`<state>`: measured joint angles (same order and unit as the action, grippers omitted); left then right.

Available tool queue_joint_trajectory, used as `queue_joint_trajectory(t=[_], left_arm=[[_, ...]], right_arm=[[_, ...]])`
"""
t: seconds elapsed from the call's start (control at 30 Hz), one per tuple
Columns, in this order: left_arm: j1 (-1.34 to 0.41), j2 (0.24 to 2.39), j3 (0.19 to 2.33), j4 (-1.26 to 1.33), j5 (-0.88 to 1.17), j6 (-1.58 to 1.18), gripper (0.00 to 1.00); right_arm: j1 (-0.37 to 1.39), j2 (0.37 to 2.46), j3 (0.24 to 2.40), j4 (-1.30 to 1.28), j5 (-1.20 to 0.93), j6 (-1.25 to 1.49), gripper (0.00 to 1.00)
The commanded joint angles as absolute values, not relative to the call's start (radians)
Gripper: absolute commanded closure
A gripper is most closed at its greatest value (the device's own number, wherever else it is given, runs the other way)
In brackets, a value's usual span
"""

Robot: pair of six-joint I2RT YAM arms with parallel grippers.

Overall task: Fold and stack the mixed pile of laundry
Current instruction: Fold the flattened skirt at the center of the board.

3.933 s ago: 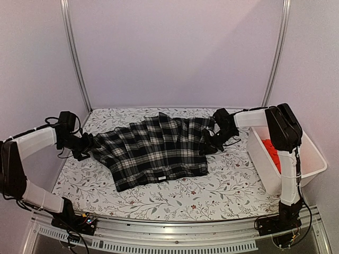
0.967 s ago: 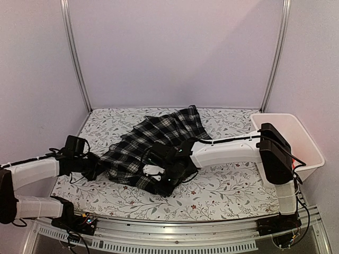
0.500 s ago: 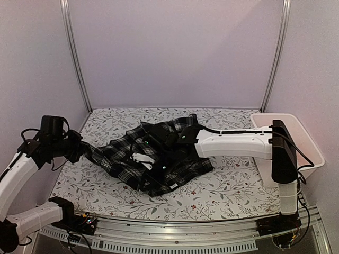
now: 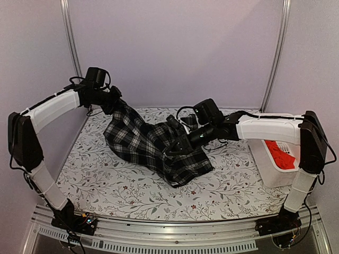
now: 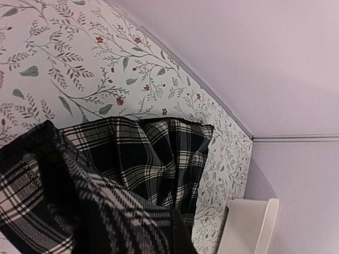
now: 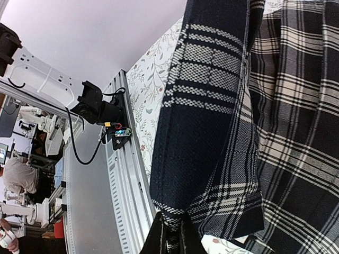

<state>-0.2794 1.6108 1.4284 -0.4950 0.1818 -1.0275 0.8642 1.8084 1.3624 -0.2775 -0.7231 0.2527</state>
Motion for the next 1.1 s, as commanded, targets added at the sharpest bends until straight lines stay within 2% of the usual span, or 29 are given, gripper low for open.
queue_joint_trajectory(t=[0.0,0.23,0.37,0.53,0.73,0.87,1.07], left_arm=[[-0.362,1.867,1.778,-0.45,0.149,-0.922,1.0],[-0.442,2.244,2.214,-0.471,0.21,-0.917,1.0],[-0.473,2.413,2.363,-0.434,0.26,-0.926,1.0],[-0.498,2.516,2.368,-0.288,0.322,-0.951,1.0],[-0.527,2.627,2.382,-0.115,0.383,-0.968,1.0],[-0.524,2.703,2.398,-0.138,0.394,-1.024,1.0],[-0.517,2.642,2.176,-0.226,0.323,-1.021,1.0]], right_arm=[[0.795,1.736,1.242,-0.208,-0.859,0.335,1.0],[0.653,1.649,1.042,-0.085,-0.906,0.396,1.0],[0.588,1.624,0.941,-0.04,-0.922,0.405,1.0],[0.529,1.613,0.833,-0.008,-0.917,0.41,1.0],[0.476,1.679,0.819,-0.024,-0.837,0.392,1.0],[0.47,1.768,0.895,-0.137,-0.729,0.357,1.0],[0.481,1.968,1.057,-0.288,-0.665,0.286,1.0]])
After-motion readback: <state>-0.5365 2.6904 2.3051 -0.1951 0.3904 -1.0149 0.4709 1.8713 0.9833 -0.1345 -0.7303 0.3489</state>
